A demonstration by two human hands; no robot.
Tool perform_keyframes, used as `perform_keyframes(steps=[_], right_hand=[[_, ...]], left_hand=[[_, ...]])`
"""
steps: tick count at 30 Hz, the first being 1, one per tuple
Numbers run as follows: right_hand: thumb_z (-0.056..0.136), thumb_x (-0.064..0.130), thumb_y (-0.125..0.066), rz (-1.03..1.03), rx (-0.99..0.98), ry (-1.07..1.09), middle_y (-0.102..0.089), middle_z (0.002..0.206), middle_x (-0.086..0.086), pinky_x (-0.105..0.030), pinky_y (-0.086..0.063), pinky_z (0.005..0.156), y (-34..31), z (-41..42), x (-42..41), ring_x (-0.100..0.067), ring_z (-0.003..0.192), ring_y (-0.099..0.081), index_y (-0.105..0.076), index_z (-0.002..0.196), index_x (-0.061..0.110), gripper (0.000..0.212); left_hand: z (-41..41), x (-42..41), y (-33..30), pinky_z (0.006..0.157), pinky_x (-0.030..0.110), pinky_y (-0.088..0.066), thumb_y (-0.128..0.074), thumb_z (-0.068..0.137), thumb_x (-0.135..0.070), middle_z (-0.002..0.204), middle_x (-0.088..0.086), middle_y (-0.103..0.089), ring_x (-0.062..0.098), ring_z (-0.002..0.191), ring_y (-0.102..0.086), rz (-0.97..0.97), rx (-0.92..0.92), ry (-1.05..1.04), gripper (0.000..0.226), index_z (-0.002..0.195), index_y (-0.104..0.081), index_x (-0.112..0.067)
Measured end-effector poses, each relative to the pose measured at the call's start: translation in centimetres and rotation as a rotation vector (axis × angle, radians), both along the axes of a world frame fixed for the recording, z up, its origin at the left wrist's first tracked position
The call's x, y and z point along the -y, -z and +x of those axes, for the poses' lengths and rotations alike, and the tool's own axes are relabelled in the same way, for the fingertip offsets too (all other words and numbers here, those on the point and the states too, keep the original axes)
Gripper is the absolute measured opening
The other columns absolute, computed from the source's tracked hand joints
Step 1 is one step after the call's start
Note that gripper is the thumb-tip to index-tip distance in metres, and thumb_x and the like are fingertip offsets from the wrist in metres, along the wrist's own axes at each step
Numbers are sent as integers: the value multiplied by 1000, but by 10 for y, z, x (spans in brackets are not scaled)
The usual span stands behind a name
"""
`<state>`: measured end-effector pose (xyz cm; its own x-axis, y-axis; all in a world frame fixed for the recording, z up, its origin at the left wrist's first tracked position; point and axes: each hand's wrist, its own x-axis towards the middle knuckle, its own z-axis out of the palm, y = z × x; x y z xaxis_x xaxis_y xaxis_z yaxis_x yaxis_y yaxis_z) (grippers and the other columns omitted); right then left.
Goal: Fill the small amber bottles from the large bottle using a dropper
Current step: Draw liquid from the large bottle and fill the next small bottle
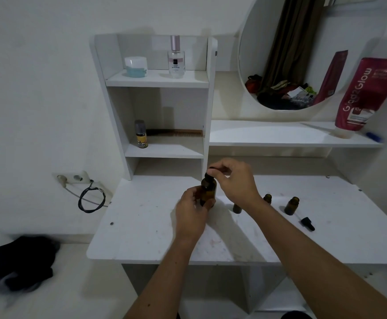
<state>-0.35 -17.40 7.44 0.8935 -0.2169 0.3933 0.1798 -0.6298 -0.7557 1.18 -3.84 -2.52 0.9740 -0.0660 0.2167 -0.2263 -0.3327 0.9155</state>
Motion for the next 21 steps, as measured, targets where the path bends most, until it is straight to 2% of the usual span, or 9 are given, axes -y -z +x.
perform_keyframes(steps=[5, 8, 14, 17, 21], right_hand=[[92, 13, -78, -44, -1, 8, -69, 83, 20, 0, -47, 76, 1, 2, 0, 12, 82, -65, -79, 92, 18, 5], [93, 16, -77, -18, -15, 8, -72, 86, 17, -1, -48, 77, 1, 2, 1, 7, 82, -67, -79, 96, 19, 5], [95, 19, -75, 54, -7, -17, -76, 95, 14, -4, -51, 80, -7, -4, 3, 6, 89, -70, -80, 106, 20, 12], [94, 17, -77, 165, 55, -7, -78, 96, 12, -10, -54, 85, -21, -9, 3, 3, 90, -72, -80, 105, 20, 12], [95, 15, -75, 199, 192, -6, -79, 101, 8, -13, -54, 90, -42, -19, 5, -2, 96, -73, -79, 109, 13, 14]], left_hand=[[0, 1, 0, 96, 23, -50, -79, 87, -35, 115, -17, -65, 5, 104, -61, 16, -11, -1, 44, 126, -62, -25], [0, 2, 0, 95, 21, -48, -78, 88, -36, 112, -22, -60, 4, 103, -60, 33, -13, -9, 44, 127, -61, -26], [0, 2, 1, 93, 21, -47, -77, 88, -36, 116, -16, -63, 6, 105, -59, 63, 0, -9, 45, 128, -60, -25], [0, 3, 0, 95, 24, -48, -78, 88, -36, 122, -11, -66, 10, 109, -61, 77, -1, -20, 47, 129, -60, -24], [-2, 4, -1, 96, 31, -54, -79, 86, -40, 123, -11, -65, 12, 109, -63, 80, -27, -43, 50, 129, -58, -25]])
